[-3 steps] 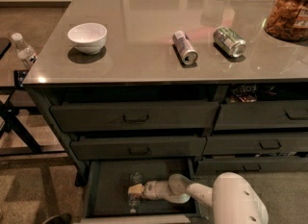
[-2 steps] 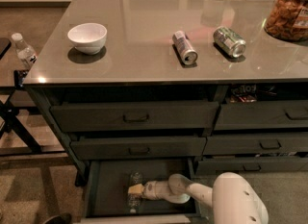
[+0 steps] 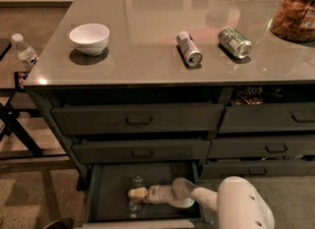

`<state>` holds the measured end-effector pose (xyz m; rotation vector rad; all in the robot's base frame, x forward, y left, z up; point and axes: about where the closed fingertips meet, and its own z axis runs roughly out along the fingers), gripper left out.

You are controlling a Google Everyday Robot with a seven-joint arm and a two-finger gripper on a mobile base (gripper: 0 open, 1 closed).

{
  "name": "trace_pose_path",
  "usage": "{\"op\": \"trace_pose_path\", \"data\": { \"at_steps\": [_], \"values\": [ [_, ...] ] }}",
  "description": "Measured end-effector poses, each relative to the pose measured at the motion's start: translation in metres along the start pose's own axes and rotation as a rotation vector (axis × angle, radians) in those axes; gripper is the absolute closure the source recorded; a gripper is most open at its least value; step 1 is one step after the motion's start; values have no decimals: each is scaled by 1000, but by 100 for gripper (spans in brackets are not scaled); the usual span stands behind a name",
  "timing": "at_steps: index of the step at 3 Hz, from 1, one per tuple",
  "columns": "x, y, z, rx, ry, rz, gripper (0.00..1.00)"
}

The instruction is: Place water bottle into bottom drawer

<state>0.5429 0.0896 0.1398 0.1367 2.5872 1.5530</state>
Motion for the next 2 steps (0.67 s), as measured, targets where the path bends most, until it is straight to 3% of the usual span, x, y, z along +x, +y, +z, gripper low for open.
{"op": "trace_pose_path", "data": {
  "at_steps": [1, 2],
  "values": [
    [0, 0, 0, 0, 0, 0, 0],
    [0, 0, 0, 0, 0, 0, 0]
  ]
}}
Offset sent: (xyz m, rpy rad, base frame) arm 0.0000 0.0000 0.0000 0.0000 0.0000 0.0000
